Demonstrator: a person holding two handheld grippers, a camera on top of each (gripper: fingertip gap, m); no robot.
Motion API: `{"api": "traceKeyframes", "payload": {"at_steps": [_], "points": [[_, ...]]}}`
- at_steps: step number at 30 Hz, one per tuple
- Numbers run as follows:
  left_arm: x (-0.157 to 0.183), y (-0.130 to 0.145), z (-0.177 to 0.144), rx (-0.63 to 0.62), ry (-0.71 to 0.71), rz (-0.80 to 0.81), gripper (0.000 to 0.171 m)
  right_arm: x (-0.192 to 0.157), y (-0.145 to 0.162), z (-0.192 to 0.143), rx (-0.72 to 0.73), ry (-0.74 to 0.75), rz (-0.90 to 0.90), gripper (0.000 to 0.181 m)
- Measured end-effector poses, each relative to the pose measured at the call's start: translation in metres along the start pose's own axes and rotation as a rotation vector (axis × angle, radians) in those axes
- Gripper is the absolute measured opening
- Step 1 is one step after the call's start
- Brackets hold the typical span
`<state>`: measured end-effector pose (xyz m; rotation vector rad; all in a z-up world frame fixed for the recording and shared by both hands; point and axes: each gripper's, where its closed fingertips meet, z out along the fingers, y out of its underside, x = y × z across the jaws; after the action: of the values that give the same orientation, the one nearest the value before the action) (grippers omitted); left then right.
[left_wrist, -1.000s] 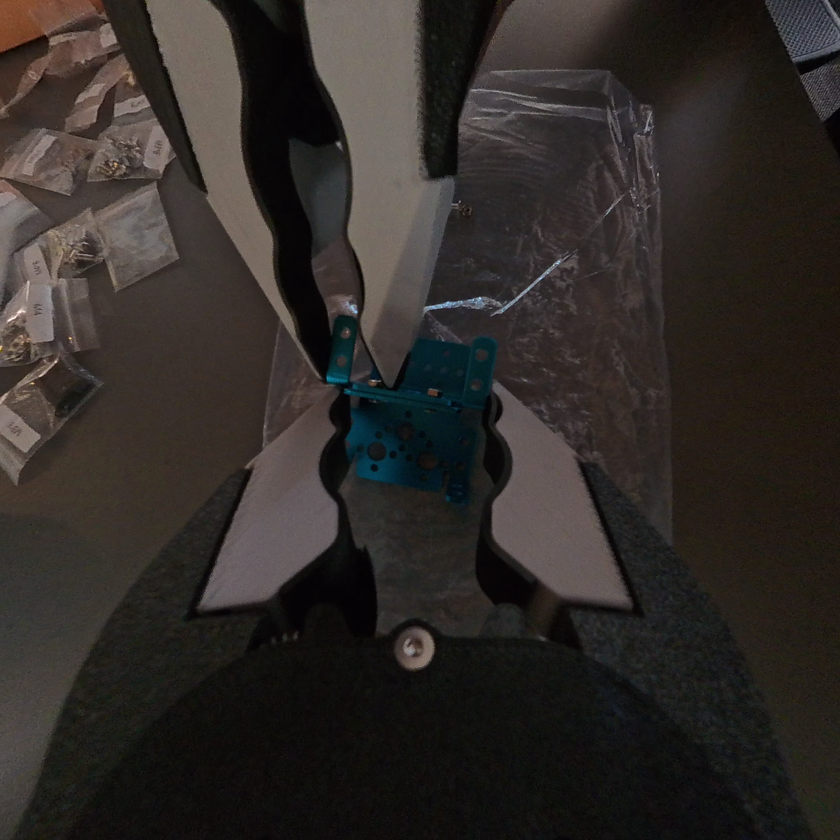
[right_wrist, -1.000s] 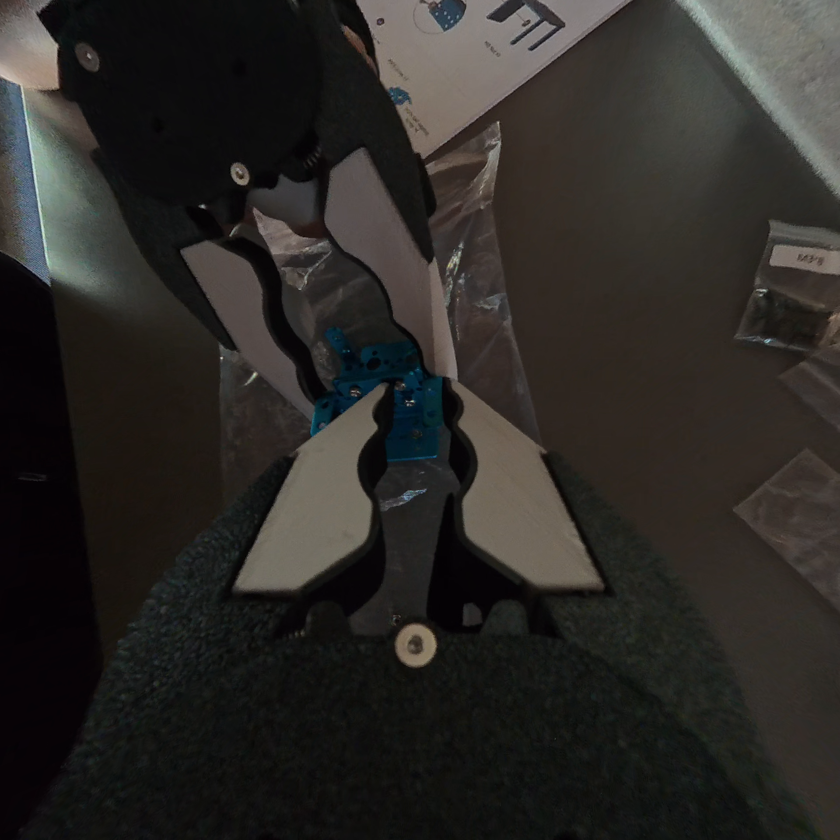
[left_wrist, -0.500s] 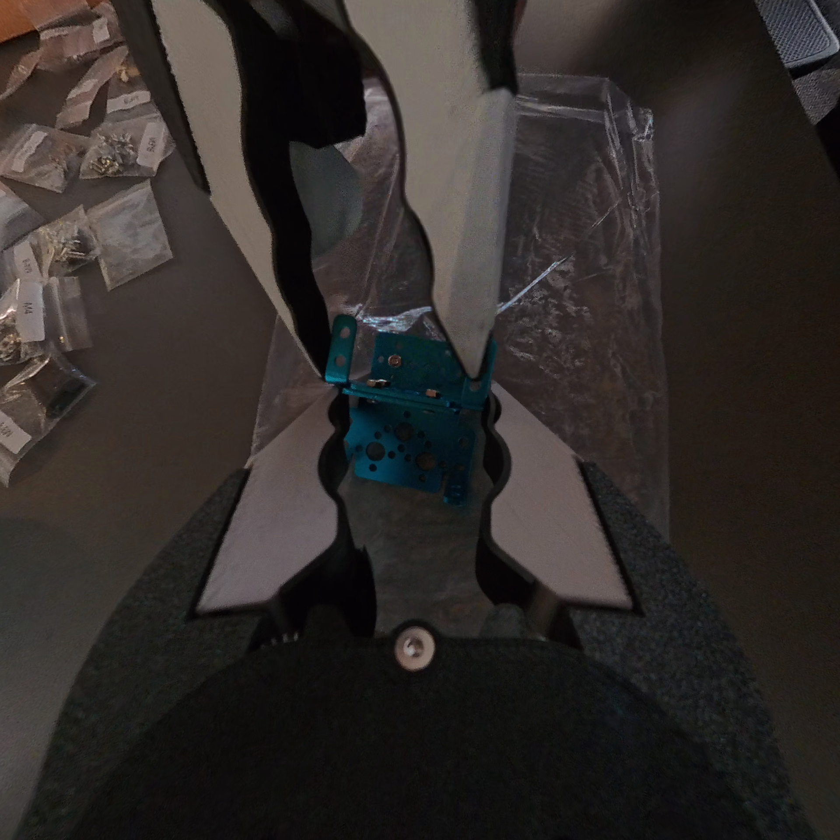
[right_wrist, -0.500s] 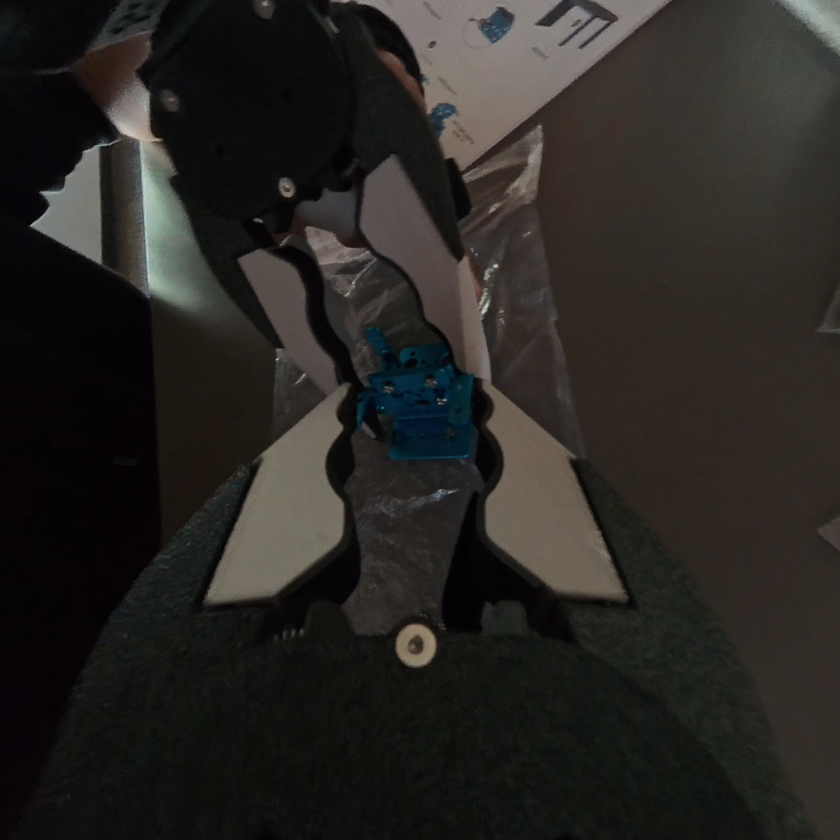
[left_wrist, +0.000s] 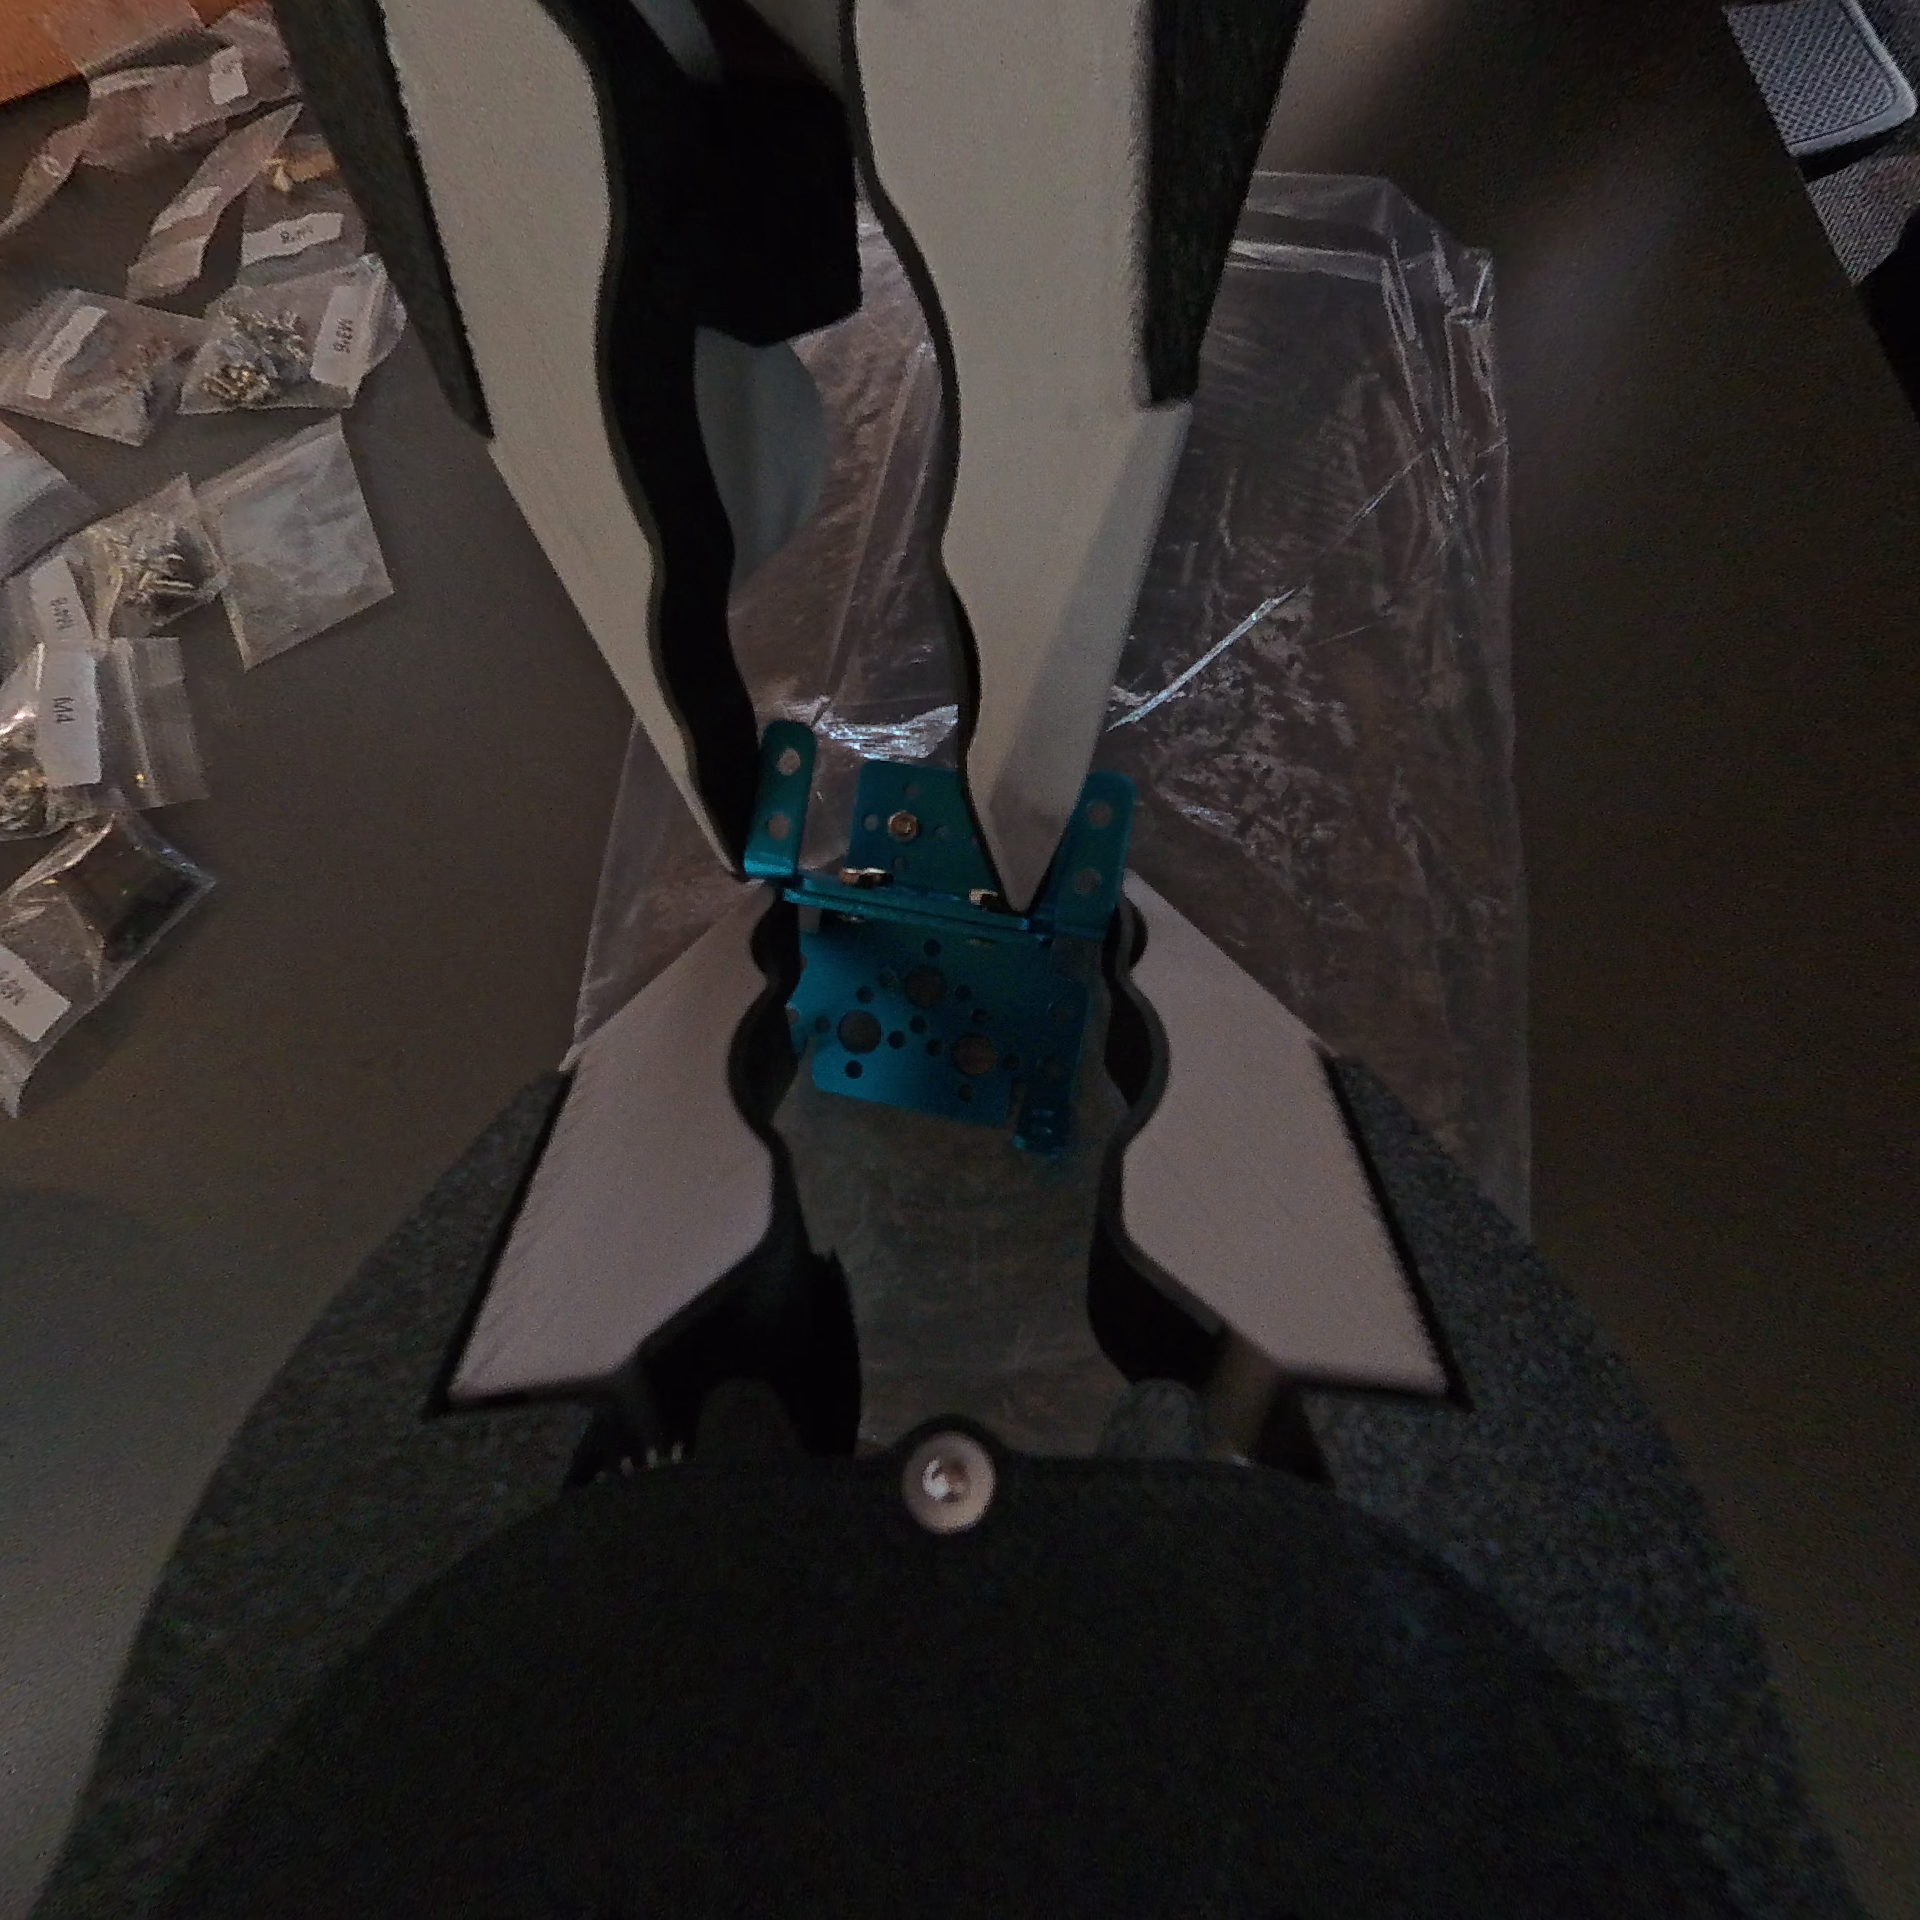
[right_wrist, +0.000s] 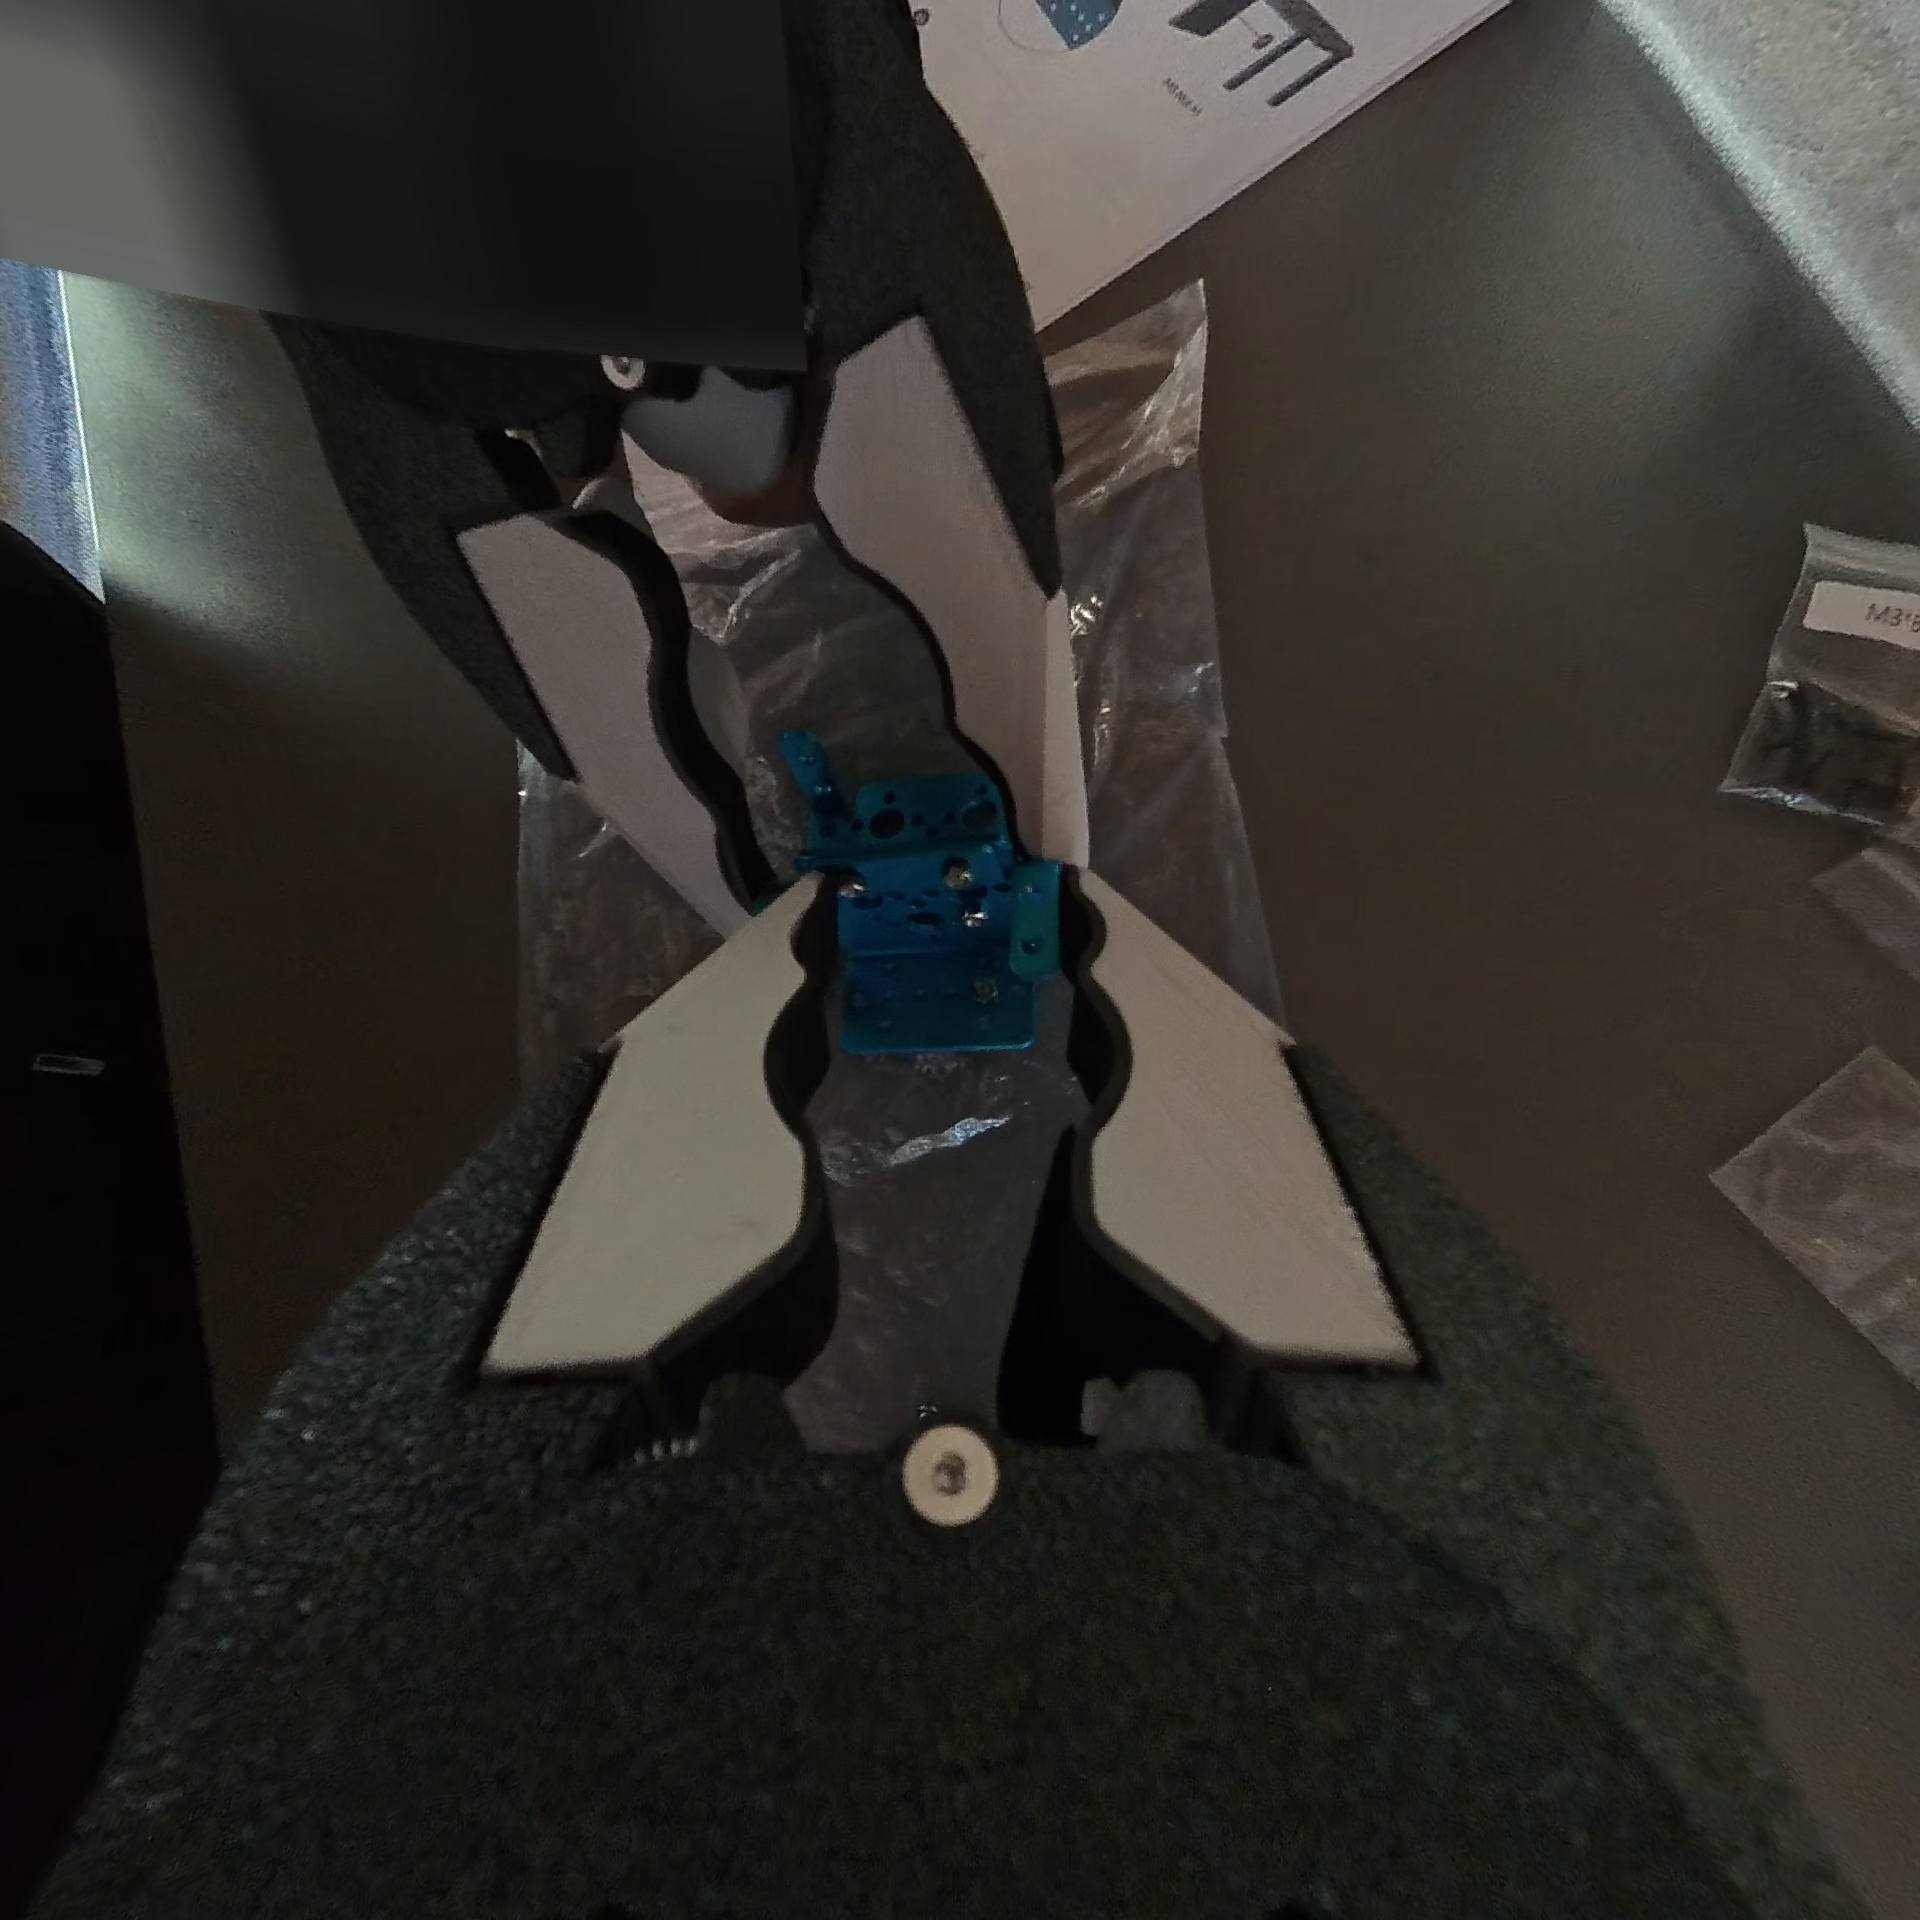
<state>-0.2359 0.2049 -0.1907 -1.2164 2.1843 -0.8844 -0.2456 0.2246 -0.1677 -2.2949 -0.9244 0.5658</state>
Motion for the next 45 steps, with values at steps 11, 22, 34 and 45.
{"api": "traceKeyframes", "payload": {"at_steps": [11, 22, 34, 45], "points": [[0.002, -0.001, 0.001, 0.001, 0.003, 0.01, 0.06, 0.001, 0.0, -0.003, 0.037, -0.086, 0.085, 0.032], [0.002, -0.001, 0.001, 0.001, 0.002, 0.008, 0.06, -0.001, 0.0, -0.002, 0.013, -0.059, 0.062, 0.04], [0.003, -0.001, 0.001, 0.002, 0.004, 0.011, 0.06, 0.0, 0.0, -0.003, 0.034, -0.081, 0.089, 0.037], [0.003, -0.001, 0.001, 0.001, 0.002, 0.012, 0.06, -0.001, 0.0, -0.002, 0.017, -0.046, 0.056, 0.041]]}}
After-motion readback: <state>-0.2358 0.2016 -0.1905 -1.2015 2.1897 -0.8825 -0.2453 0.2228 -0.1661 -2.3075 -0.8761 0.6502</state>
